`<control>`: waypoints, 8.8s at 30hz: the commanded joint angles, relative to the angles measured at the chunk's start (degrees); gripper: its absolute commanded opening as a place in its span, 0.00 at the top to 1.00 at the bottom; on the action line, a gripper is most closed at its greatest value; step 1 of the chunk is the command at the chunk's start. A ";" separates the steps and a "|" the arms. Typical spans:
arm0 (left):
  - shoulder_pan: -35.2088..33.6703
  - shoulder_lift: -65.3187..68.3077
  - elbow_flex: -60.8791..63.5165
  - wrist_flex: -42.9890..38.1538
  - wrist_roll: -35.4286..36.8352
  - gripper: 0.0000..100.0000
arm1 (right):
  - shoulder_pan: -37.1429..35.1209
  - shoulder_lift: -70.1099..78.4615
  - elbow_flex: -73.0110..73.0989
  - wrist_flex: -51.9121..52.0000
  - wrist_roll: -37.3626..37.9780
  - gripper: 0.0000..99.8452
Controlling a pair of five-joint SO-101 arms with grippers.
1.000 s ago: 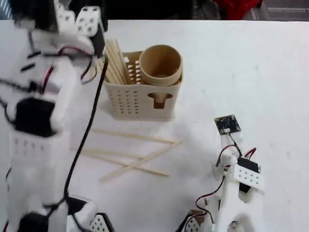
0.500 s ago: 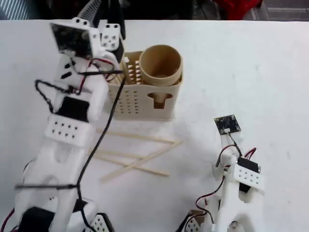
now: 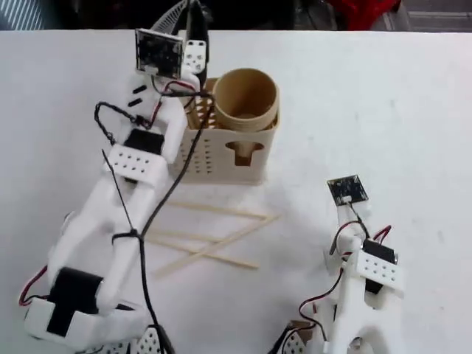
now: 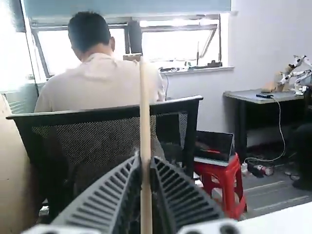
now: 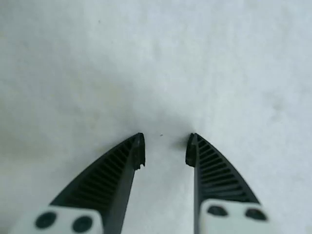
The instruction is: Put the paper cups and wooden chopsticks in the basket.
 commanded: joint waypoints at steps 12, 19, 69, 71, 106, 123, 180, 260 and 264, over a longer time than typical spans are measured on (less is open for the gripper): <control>-0.48 -27.03 30.68 -6.95 -2.37 0.98 | 0.13 -0.57 0.26 -1.10 0.62 0.84; -0.84 -36.18 39.21 -6.68 -2.37 0.98 | 0.13 -0.57 0.26 -1.10 0.62 0.84; 19.47 4.79 17.93 65.67 -31.74 0.81 | 0.57 -0.66 -0.09 -0.92 0.62 0.84; 19.03 6.55 15.38 66.99 -31.74 0.81 | 0.57 -1.10 -0.09 -0.84 0.62 0.84; 18.95 -19.65 -6.15 99.34 -31.65 0.98 | 0.13 -33.27 11.78 8.13 0.62 0.84; 12.88 -29.49 -18.64 52.31 -15.91 0.98 | -2.24 -33.27 11.96 8.22 0.62 0.84; 4.79 -29.05 13.01 104.70 -39.91 0.81 | -2.42 -33.71 12.48 8.04 0.62 0.84; 17.19 -13.76 -58.29 102.59 -22.86 0.98 | -2.51 -33.71 12.48 7.96 0.62 0.84; 12.09 -13.93 -54.77 84.31 -15.30 0.98 | -2.51 -33.71 12.48 7.96 0.62 0.84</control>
